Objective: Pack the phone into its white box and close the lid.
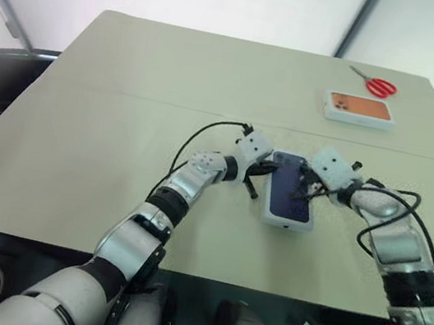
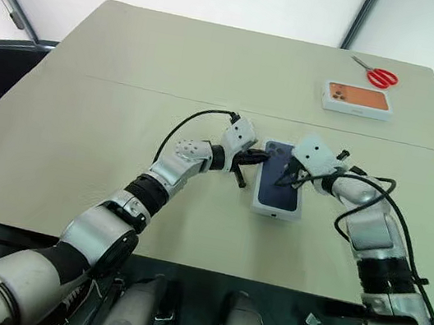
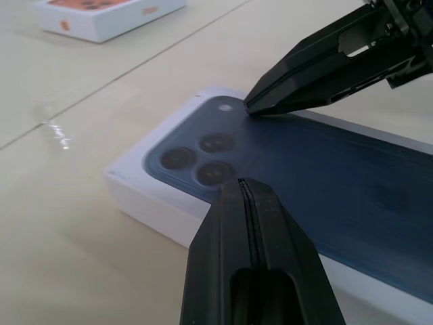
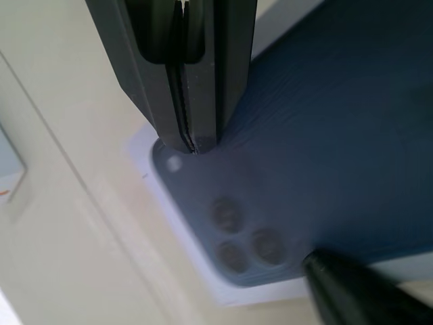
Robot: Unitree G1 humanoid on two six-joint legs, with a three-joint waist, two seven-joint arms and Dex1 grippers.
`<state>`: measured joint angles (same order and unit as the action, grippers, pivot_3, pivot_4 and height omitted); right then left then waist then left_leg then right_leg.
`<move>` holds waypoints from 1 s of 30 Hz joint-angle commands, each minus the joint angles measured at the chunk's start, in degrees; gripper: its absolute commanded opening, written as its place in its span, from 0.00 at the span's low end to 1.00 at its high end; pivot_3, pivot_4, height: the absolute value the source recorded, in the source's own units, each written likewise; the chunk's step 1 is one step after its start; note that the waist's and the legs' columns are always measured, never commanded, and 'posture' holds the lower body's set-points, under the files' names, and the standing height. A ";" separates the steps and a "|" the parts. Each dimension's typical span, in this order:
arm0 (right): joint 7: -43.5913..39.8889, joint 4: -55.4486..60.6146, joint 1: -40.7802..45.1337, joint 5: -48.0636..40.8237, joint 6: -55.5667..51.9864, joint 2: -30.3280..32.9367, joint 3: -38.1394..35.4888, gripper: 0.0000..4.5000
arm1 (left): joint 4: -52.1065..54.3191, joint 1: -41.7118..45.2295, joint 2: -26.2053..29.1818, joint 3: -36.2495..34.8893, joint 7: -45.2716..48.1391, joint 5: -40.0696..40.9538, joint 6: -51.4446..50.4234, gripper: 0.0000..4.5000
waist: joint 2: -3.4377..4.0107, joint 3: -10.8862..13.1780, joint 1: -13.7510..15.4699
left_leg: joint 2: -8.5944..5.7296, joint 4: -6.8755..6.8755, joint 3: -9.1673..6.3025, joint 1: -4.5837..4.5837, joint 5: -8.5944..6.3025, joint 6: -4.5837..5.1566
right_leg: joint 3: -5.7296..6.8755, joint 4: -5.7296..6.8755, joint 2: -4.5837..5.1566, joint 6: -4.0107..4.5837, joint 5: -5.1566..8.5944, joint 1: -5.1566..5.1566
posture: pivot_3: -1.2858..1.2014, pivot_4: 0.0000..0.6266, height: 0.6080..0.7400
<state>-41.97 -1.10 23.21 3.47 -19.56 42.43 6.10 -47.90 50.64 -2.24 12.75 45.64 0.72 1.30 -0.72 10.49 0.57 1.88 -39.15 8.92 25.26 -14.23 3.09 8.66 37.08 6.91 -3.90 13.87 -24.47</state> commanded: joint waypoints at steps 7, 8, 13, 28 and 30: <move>-21.73 18.97 -13.57 -16.18 -12.03 11.27 -1.82 0.01 | 26.68 -12.77 6.09 5.54 18.81 7.29 -14.83 0.00 | 0.14 -0.34 -0.06 | 0.03 0.00 -0.10 -0.03 -0.19 0.27 | 0.01 -0.02 0.05 0.02 0.01 0.04 | 0.52 0.24 0.98; -22.46 19.16 -13.85 -16.45 -11.76 12.19 -1.88 0.01 | 28.03 -13.28 6.67 5.82 19.21 7.40 -15.36 0.00 | 0.15 -0.34 -0.03 | 0.03 -0.01 -0.12 -0.03 -0.21 0.30 | 0.01 -0.03 0.04 0.02 0.01 0.04 | 0.52 0.24 0.98; -13.97 11.55 -4.89 -15.21 -11.64 5.88 -3.94 0.01 | 28.25 -11.97 6.80 2.16 13.52 8.37 -20.39 0.00 | 0.05 -0.38 -0.47 | 0.03 -0.01 -0.13 -0.02 -0.25 0.36 | 0.01 -0.06 0.05 0.03 0.01 0.04 | 0.52 0.24 0.98; -14.35 3.88 4.80 -23.61 -9.43 0.65 -11.48 1.00 | 38.87 -15.98 31.57 -18.71 11.96 17.60 -23.79 0.98 | 0.35 -0.24 -0.37 | 0.00 0.00 -0.08 0.11 0.01 -0.04 | 0.01 0.03 0.01 0.03 -0.01 -0.12 | 0.52 0.24 0.98; -16.60 2.37 3.84 -22.85 -6.21 2.59 -11.77 1.00 | 39.86 -18.66 35.15 -19.68 12.68 17.55 -23.64 0.98 | 0.36 -0.23 -0.27 | 0.00 0.02 -0.08 0.11 0.01 -0.05 | 0.01 0.03 0.00 0.03 -0.01 -0.13 | 0.52 0.24 0.98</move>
<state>-56.85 1.22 27.14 -18.92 -28.48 43.67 -3.42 -10.28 32.79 32.01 -5.81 57.42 17.01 -22.99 -0.36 10.26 0.30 1.86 -39.12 8.84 25.37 -14.23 3.04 8.67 37.11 6.89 -3.88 13.86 -24.59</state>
